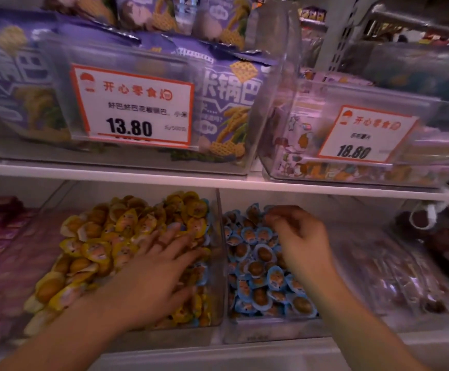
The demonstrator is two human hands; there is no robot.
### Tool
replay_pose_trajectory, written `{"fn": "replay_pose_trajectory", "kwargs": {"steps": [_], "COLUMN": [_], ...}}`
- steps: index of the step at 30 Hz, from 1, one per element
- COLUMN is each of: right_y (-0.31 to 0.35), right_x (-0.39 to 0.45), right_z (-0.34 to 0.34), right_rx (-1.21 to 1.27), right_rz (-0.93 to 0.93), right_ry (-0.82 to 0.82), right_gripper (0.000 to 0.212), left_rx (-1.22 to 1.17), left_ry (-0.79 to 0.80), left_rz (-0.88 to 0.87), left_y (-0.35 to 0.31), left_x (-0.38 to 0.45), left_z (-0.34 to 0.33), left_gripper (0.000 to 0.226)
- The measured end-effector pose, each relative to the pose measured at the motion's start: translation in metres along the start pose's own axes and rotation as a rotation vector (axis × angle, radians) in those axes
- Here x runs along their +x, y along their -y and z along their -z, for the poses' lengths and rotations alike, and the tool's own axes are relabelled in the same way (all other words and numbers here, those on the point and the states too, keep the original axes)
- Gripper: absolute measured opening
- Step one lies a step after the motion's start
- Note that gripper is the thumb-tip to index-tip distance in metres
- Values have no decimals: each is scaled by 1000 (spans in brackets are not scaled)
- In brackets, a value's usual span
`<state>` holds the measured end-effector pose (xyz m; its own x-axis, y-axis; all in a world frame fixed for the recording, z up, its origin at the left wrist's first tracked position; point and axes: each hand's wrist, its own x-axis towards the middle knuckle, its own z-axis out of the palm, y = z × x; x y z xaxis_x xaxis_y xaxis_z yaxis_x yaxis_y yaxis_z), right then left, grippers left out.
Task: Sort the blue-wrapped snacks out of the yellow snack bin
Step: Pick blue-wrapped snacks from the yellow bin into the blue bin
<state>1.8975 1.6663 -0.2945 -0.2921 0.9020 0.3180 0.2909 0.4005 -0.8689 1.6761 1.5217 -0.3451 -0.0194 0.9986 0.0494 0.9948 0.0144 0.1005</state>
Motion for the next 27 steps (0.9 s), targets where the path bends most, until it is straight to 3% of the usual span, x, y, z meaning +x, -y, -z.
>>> {"fn": "replay_pose_trajectory", "kwargs": {"steps": [3,5,9,14,18,22,27], "right_y": [13,17,17,14,14,15,14], "right_x": [-32,-40,-33,-37,-36,-38,-36], "right_z": [-43,-59,-58,-56,-57,-58,-57], "right_rx": [-136,-148,-88,-87,-88,-81,-81], "right_rz": [167,239,247,239,235,233,230], "right_ry": [246,299,290,323,304,305,310], "right_gripper": [37,44,32,34,34,34,33], "left_rx": [78,151,260,258,229,214,192], "left_ry": [3,-14,-68,-92,-256,-130,-156], "left_rz": [-11,-33,21,137,114,150,159], "left_y": [-6,-6,14,40,26,19,18], "left_x": [3,4,-1,1,14,34,35], "left_z": [7,16,26,38,33,19,16], "left_gripper": [63,55,46,37,29,55,41]}}
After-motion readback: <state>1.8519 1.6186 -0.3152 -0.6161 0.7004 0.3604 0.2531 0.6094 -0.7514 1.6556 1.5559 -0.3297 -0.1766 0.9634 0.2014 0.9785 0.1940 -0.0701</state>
